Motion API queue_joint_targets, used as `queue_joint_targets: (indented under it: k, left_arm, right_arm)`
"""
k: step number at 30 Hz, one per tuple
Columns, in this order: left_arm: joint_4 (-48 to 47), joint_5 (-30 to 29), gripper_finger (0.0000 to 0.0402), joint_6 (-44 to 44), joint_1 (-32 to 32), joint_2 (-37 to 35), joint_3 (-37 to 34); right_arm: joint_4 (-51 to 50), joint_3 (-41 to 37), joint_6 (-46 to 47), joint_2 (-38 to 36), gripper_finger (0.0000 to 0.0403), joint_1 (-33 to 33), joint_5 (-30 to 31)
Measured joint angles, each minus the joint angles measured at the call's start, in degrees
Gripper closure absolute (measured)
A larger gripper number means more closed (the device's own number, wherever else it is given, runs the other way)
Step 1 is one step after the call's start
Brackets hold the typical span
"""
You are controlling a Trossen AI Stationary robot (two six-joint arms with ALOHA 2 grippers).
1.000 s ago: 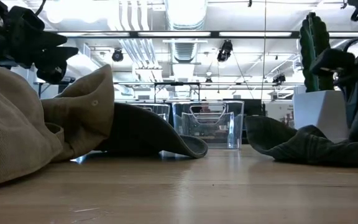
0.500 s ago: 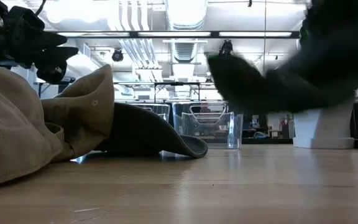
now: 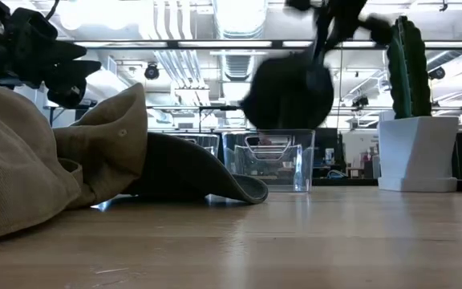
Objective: Pick & Place hat
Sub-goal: Put the right black cap into the right transparent bin
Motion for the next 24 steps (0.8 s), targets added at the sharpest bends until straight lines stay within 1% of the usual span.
queue_joint_targets:
  k: [2, 6, 13, 18, 21, 24]
  left_arm:
    - [0.0, 0.0, 0.0259, 0.0, 0.0, 0.0, 0.0]
    - [0.0, 0.0, 0.0259, 0.0, 0.0, 0.0, 0.0]
    - [0.0, 0.0, 0.0259, 0.0, 0.0, 0.0, 0.0]
    - [0.0, 0.0, 0.0259, 0.0, 0.0, 0.0, 0.0]
    - [0.0, 0.0, 0.0259, 0.0, 0.0, 0.0, 0.0]
    - [0.0, 0.0, 0.0259, 0.0, 0.0, 0.0, 0.0]
  right_arm:
    - [-0.4, 1.2, 3.3, 3.6, 0.0390, -3.5, -3.3]
    - [2.2, 3.1, 2.3, 9.1, 0.0390, -8.9, -9.8]
    - [7.9, 5.1, -9.7, 15.5, 0.0390, -14.2, -17.6]
    - [8.8, 6.4, -18.7, 18.7, 0.0389, -15.7, -24.5]
    - [9.0, 7.1, -23.7, 19.6, 0.0376, -15.7, -26.0]
    - [9.0, 7.6, -27.0, 19.3, 0.0349, -15.5, -26.2]
